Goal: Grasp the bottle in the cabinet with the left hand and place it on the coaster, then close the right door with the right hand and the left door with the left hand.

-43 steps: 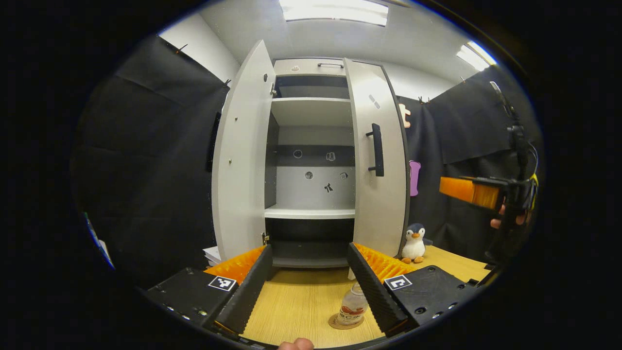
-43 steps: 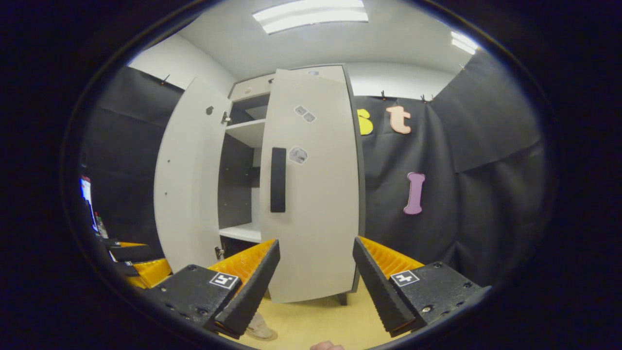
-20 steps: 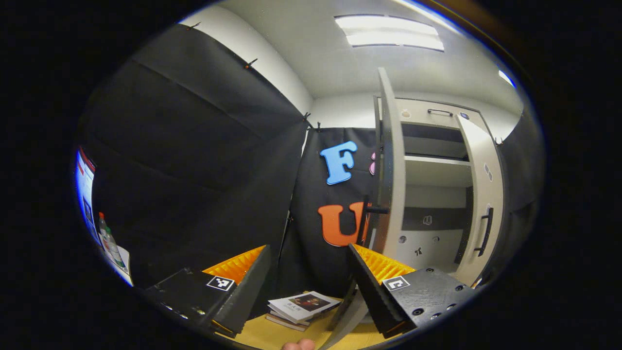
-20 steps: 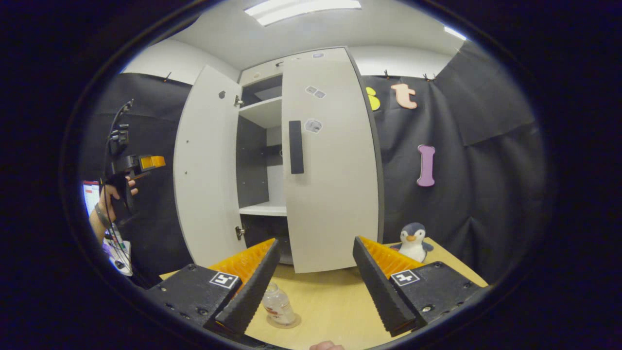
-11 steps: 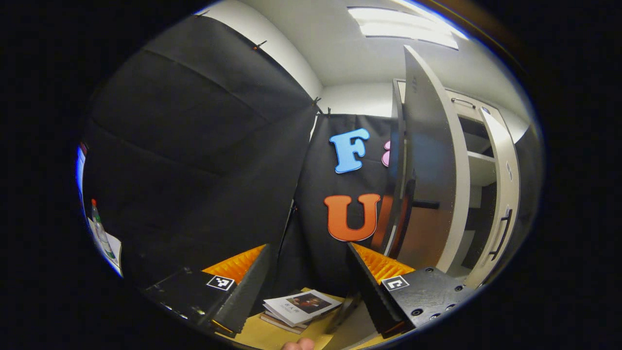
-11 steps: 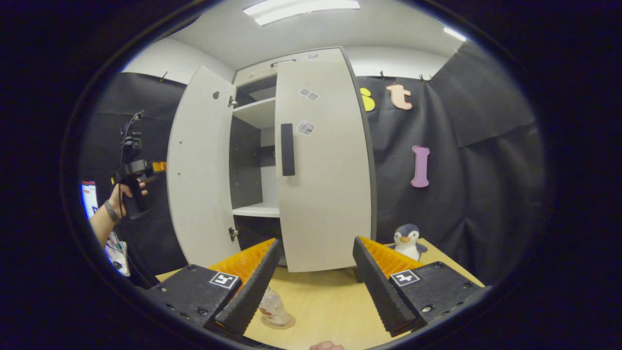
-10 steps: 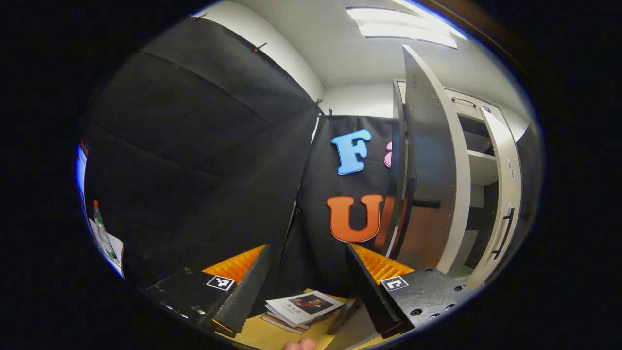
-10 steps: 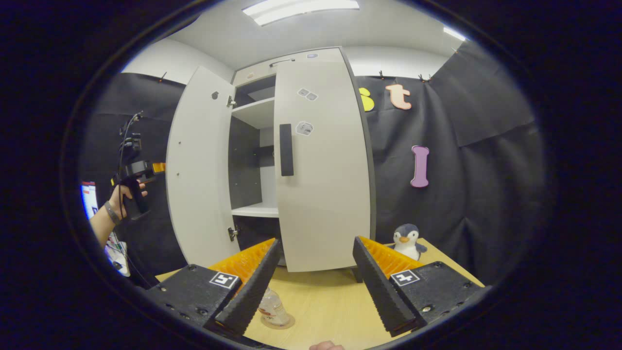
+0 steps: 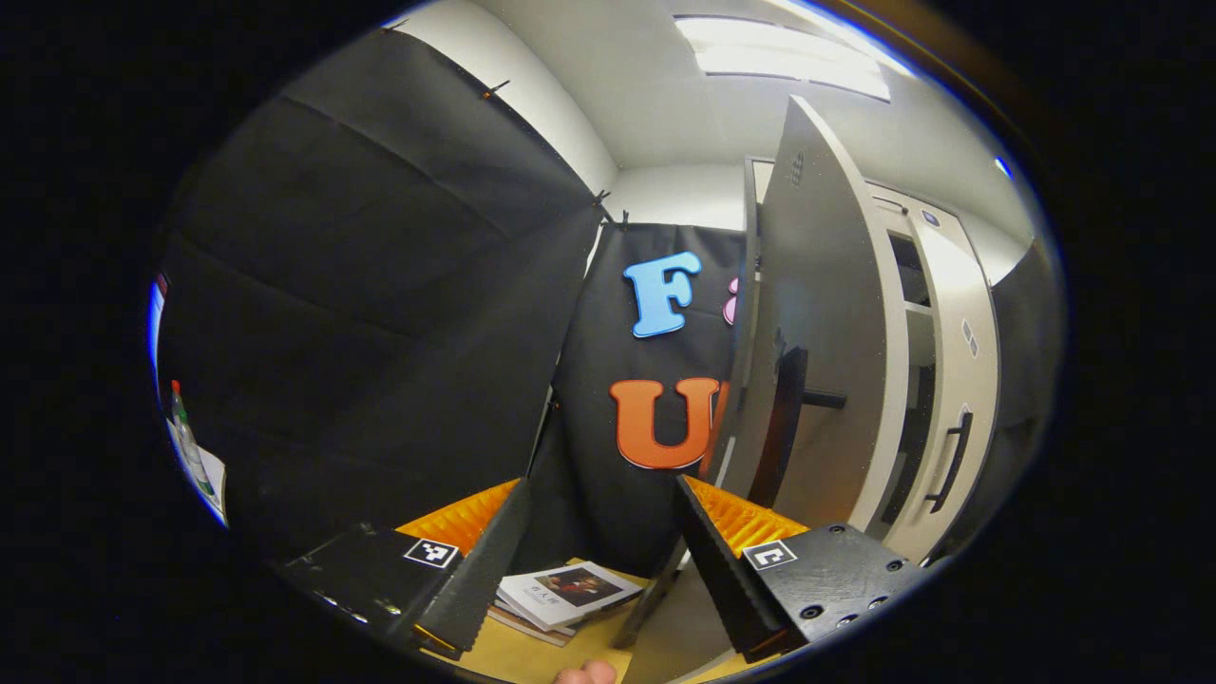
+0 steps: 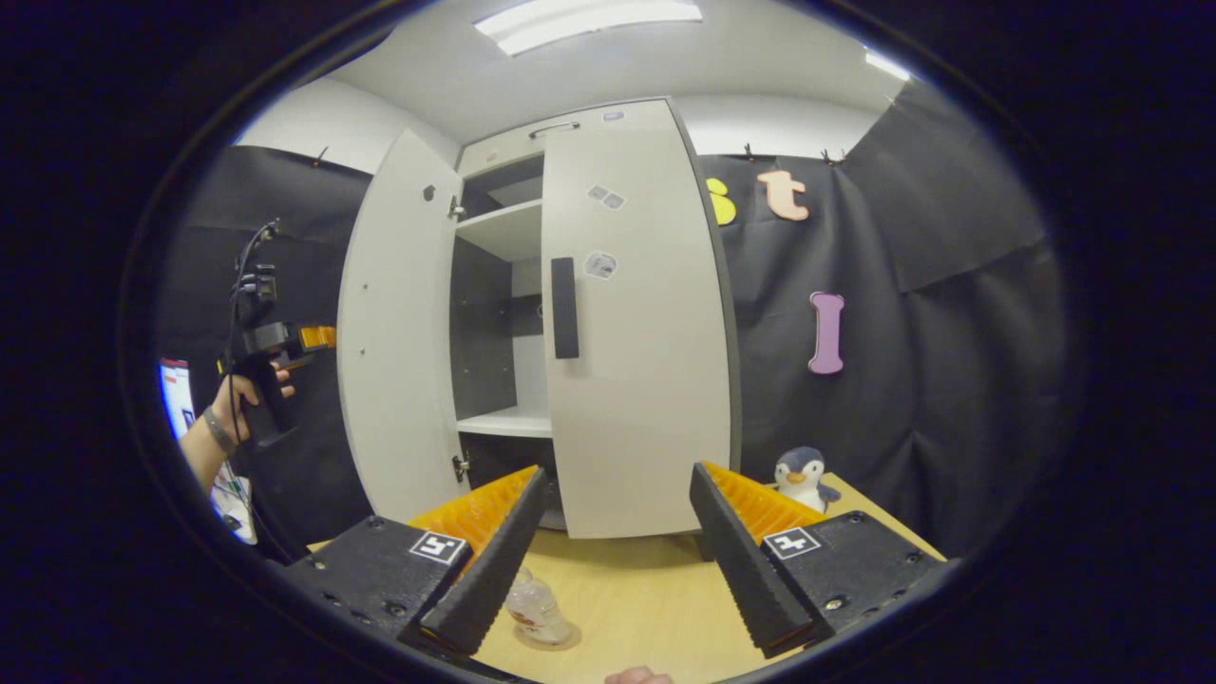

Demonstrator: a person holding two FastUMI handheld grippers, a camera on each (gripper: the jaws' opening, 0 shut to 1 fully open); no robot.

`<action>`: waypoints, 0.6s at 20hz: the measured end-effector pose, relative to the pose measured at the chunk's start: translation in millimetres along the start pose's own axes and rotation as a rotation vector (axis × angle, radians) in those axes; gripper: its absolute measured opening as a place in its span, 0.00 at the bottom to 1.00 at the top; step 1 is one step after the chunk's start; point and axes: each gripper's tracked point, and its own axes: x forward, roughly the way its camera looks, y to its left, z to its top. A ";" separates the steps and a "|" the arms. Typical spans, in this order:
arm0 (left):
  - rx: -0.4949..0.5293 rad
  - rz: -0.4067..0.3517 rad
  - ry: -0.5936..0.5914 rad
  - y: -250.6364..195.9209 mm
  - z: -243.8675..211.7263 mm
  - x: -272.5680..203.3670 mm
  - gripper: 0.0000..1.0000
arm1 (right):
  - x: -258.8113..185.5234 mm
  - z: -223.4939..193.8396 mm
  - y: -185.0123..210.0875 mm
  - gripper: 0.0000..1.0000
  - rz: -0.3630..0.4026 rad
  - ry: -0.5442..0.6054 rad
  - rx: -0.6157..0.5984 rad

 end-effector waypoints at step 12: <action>-0.059 -0.185 -0.027 -114.9 -16.1 6.6 0.94 | -13.8 7.7 -35.1 0.94 -0.093 -0.021 0.022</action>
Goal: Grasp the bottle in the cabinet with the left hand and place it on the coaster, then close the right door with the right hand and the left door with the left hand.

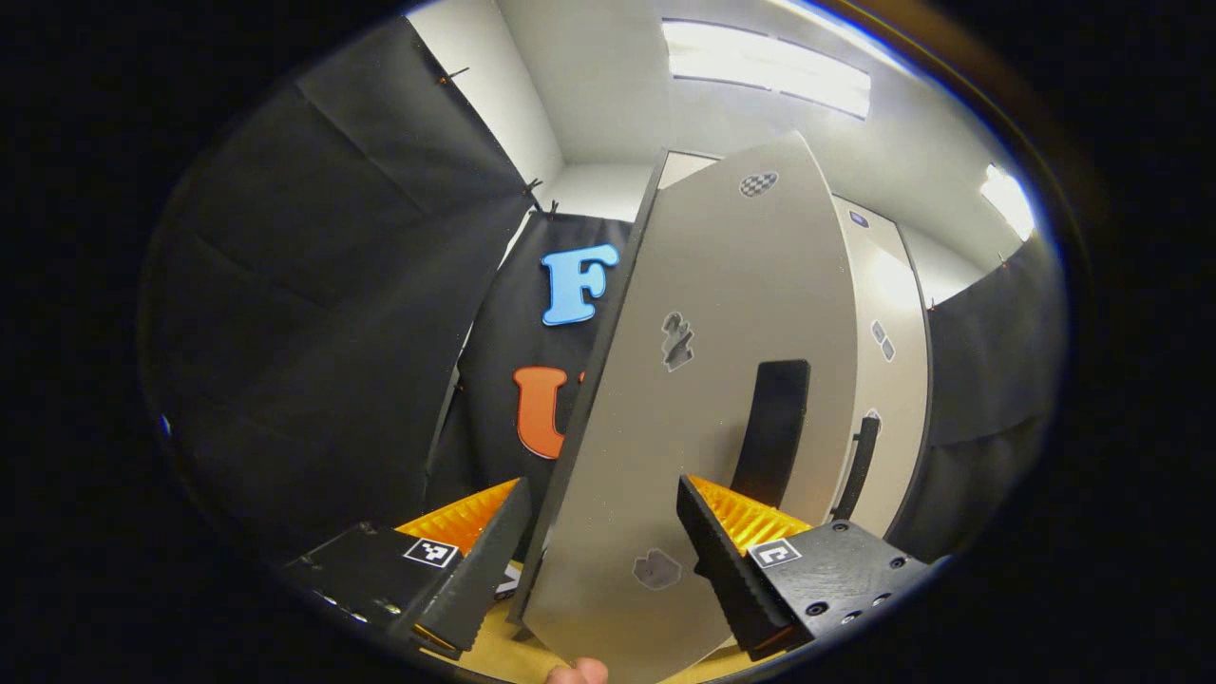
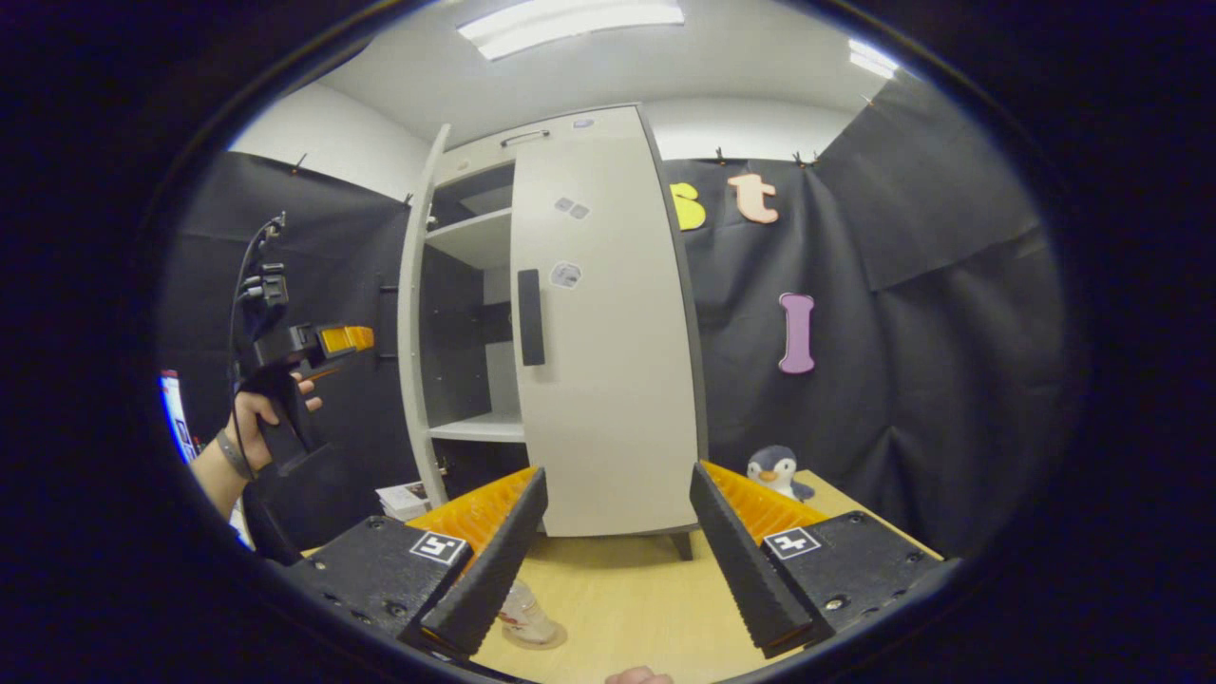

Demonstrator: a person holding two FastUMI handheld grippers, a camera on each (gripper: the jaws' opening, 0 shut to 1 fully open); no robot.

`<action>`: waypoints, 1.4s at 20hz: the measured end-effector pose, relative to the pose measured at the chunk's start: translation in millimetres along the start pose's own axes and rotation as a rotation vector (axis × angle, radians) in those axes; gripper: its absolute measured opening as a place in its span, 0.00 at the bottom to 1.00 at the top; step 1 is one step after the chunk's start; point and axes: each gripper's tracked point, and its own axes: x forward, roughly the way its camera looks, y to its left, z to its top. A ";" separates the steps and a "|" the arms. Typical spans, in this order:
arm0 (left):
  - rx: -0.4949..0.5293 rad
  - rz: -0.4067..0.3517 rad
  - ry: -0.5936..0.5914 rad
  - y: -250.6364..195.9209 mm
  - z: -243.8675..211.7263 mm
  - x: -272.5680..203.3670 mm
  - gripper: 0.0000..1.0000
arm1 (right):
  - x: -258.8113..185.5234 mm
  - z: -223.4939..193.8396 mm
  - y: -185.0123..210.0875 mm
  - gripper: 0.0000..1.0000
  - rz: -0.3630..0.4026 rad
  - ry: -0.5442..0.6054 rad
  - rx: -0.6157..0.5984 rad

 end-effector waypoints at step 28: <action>0.247 -0.172 0.135 -64.2 -72.3 -165.2 0.94 | -16.5 -25.4 14.7 0.99 0.038 0.053 -0.017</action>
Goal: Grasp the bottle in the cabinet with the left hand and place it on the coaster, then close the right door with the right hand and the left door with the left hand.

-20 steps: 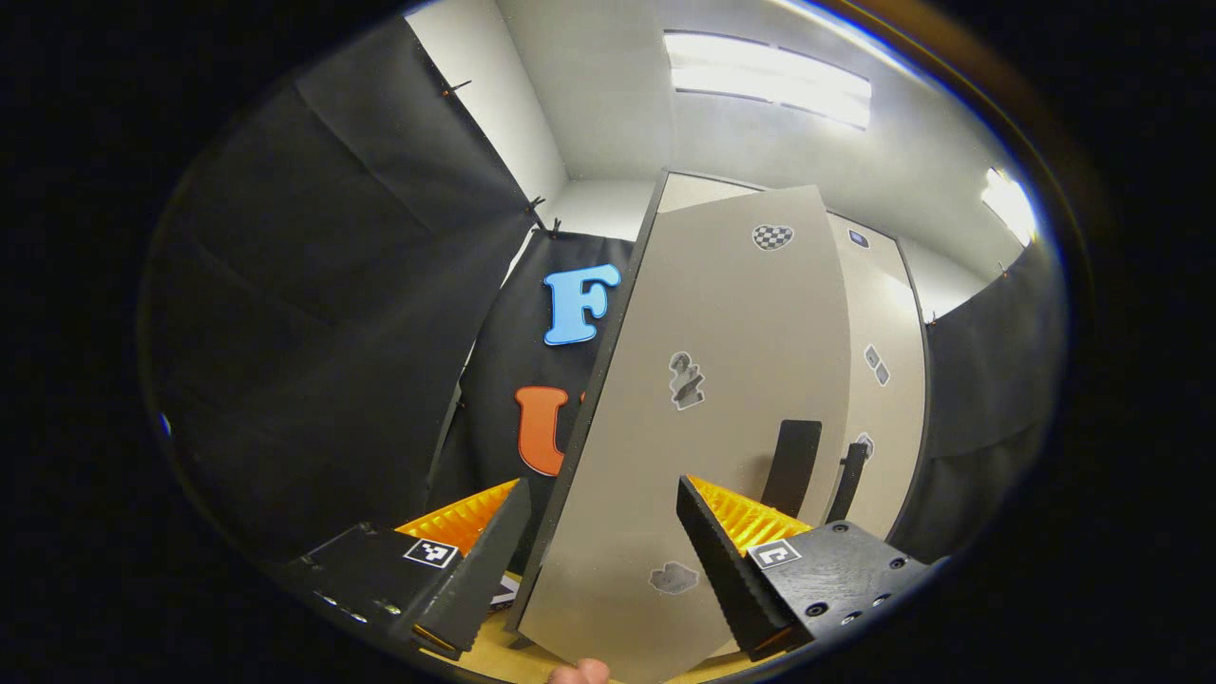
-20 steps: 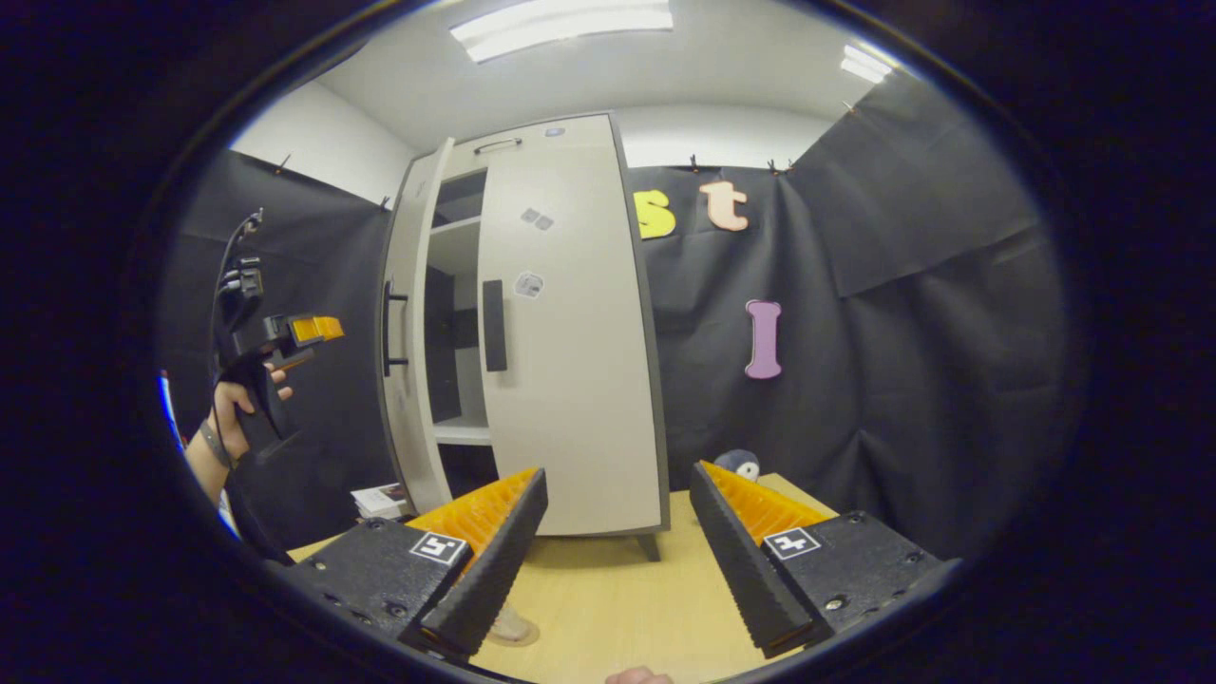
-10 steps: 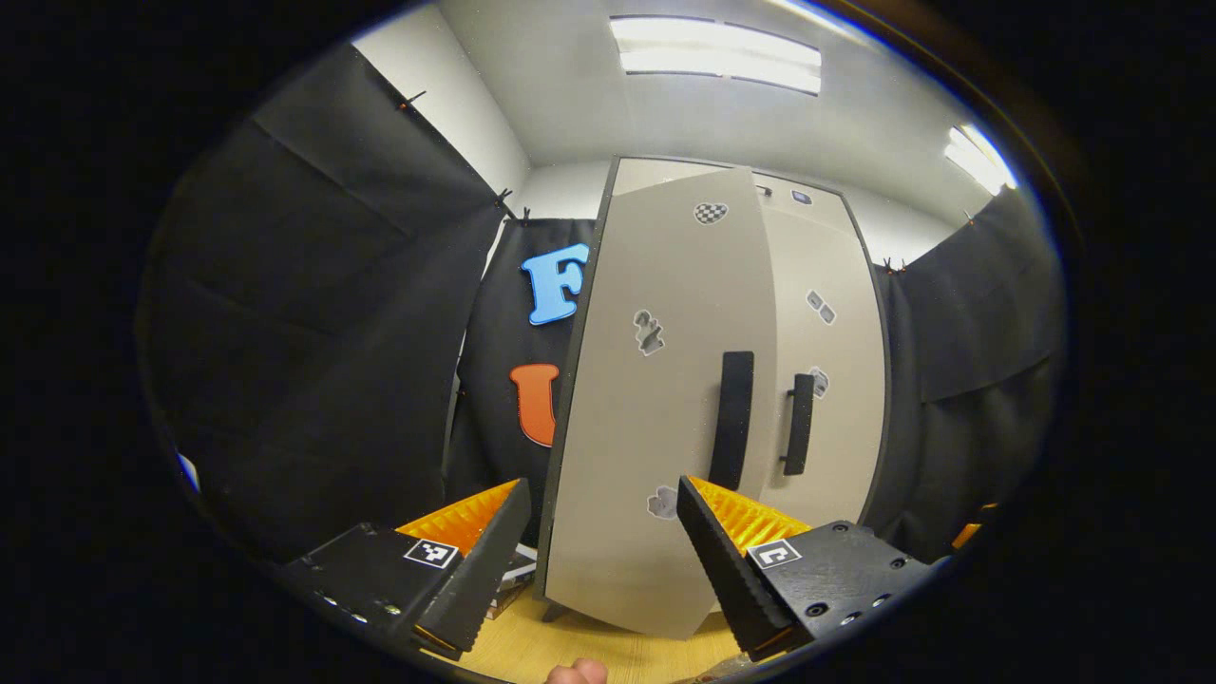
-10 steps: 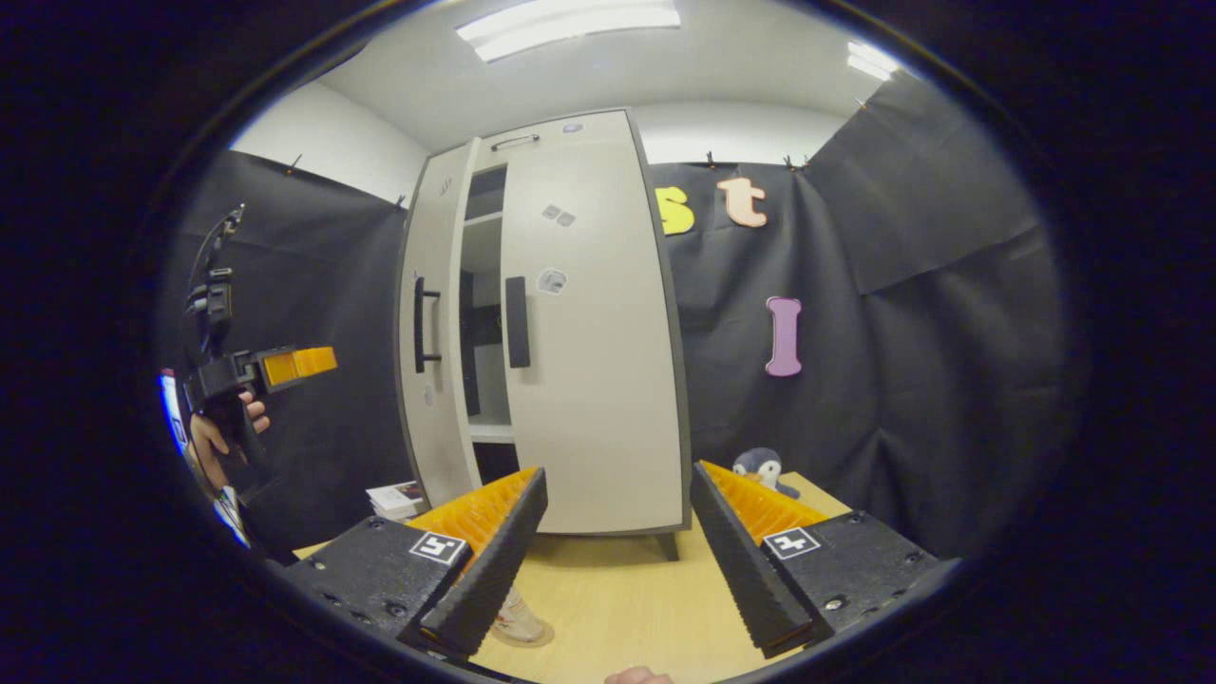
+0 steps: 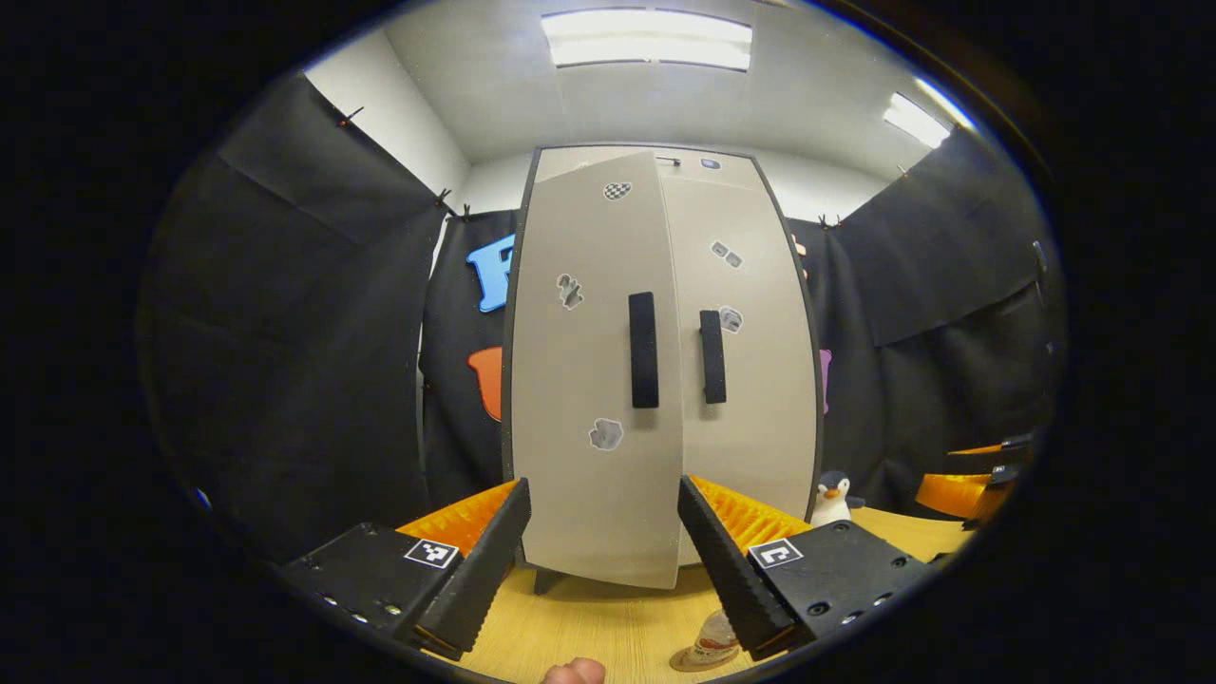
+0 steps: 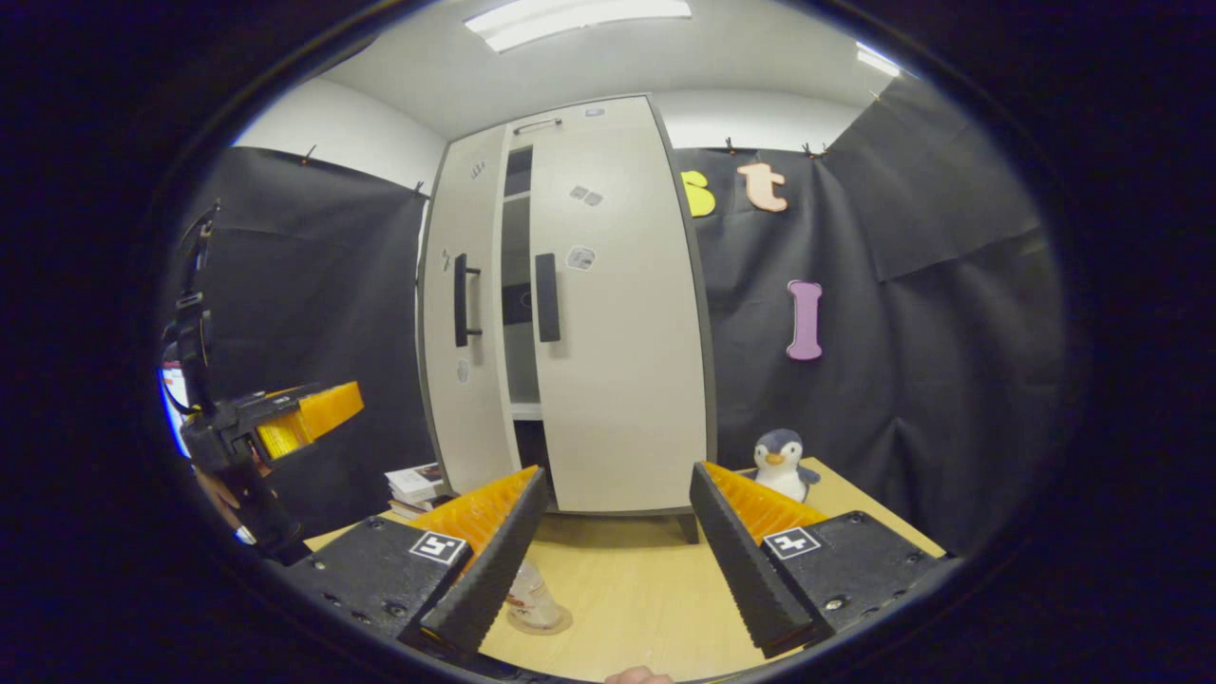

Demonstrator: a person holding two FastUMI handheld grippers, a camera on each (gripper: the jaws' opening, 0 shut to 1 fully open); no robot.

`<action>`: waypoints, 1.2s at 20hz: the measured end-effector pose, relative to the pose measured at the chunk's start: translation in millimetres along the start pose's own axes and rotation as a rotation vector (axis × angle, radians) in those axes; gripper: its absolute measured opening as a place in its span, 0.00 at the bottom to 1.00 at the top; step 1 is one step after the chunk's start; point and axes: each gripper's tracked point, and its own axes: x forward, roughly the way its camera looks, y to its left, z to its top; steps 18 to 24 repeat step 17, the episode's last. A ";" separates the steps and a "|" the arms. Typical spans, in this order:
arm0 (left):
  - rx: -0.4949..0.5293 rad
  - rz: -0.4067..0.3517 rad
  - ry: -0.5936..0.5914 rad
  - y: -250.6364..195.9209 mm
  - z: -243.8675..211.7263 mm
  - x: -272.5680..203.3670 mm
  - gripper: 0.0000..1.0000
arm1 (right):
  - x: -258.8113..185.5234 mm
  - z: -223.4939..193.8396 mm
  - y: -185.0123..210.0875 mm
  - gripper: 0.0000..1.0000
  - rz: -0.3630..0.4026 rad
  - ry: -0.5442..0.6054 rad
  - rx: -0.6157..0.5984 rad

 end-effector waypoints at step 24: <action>-0.069 0.017 0.025 -12.9 -20.3 -30.3 0.95 | -10.3 -5.1 2.7 0.99 0.005 0.004 0.012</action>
